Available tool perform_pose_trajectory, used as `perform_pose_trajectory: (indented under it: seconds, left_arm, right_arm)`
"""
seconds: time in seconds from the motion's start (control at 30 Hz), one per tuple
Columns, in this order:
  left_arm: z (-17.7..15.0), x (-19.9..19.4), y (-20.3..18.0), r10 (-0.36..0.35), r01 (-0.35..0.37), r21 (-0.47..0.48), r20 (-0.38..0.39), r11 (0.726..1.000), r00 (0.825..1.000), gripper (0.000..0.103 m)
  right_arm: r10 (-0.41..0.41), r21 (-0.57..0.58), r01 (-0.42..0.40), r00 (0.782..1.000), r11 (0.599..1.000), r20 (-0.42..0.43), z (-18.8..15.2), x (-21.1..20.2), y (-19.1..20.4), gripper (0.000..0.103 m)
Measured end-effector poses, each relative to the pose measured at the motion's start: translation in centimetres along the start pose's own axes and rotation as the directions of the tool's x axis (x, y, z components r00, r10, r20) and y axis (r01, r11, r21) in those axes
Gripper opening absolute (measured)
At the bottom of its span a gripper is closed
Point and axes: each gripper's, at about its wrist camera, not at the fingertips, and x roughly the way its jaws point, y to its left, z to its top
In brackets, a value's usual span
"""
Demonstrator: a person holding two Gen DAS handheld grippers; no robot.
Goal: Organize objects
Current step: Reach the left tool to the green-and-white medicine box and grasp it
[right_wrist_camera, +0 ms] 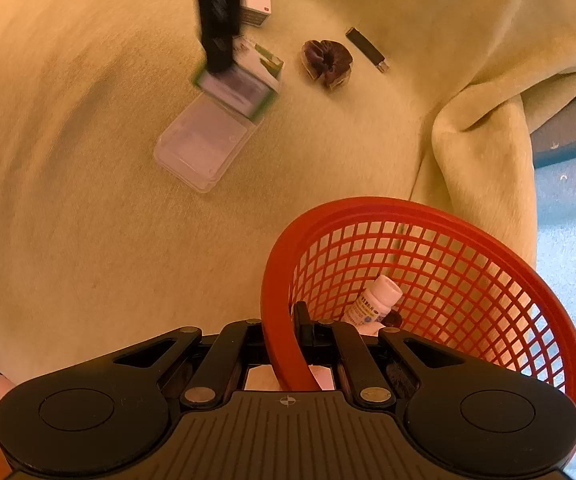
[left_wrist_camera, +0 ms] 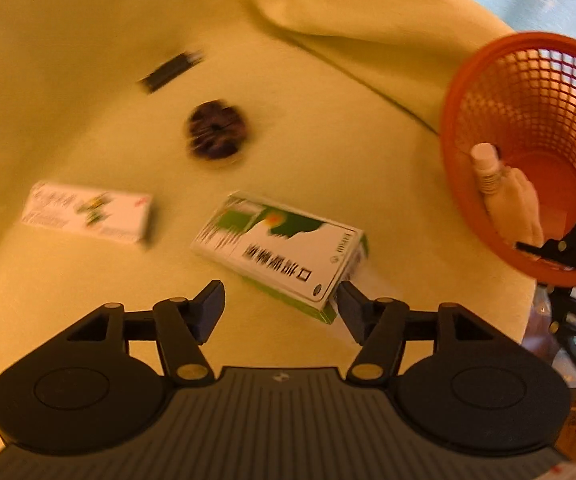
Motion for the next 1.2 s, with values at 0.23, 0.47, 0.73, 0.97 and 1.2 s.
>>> perform_pose_trajectory:
  seconds: [0.23, 0.47, 0.73, 0.97, 1.2]
  left_arm:
    - [-3.2, -3.1, 5.4, 0.114, -0.117, -0.097, -0.035, 0.988, 0.993, 0.057]
    - [-3.1, -3.4, 6.0, 0.06, -0.053, -0.173, 0.036, 0.983, 0.998, 0.063]
    - [-1.7, 1.6, 4.2, -0.053, 0.054, -0.291, 0.009, 0.955, 0.999, 0.066]
    - [-2.5, 3.7, 5.1, -0.093, 0.078, -0.403, -0.019, 0.912, 0.995, 0.066]
    - [-2.1, 3.9, 4.7, -0.113, 0.092, -0.37, -0.036, 0.924, 0.993, 0.051]
  right_arm:
    - [0.003, 0.008, -0.003, 1.0, 1.0, 0.001, 0.2, 0.1, -0.2, 0.001]
    - [0.005, 0.004, -0.005, 1.0, 1.0, 0.002, 0.1, 0.2, 0.1, 0.001]
    - [0.012, -0.018, -0.012, 1.0, 1.0, 0.005, -0.1, 0.1, 0.2, 0.001]
    - [0.013, -0.025, -0.013, 1.0, 1.0, 0.003, 0.0, 0.2, 0.3, 0.001]
    - [0.016, -0.037, -0.016, 1.0, 0.999, -0.001, 0.0, 0.3, 0.2, 0.001]
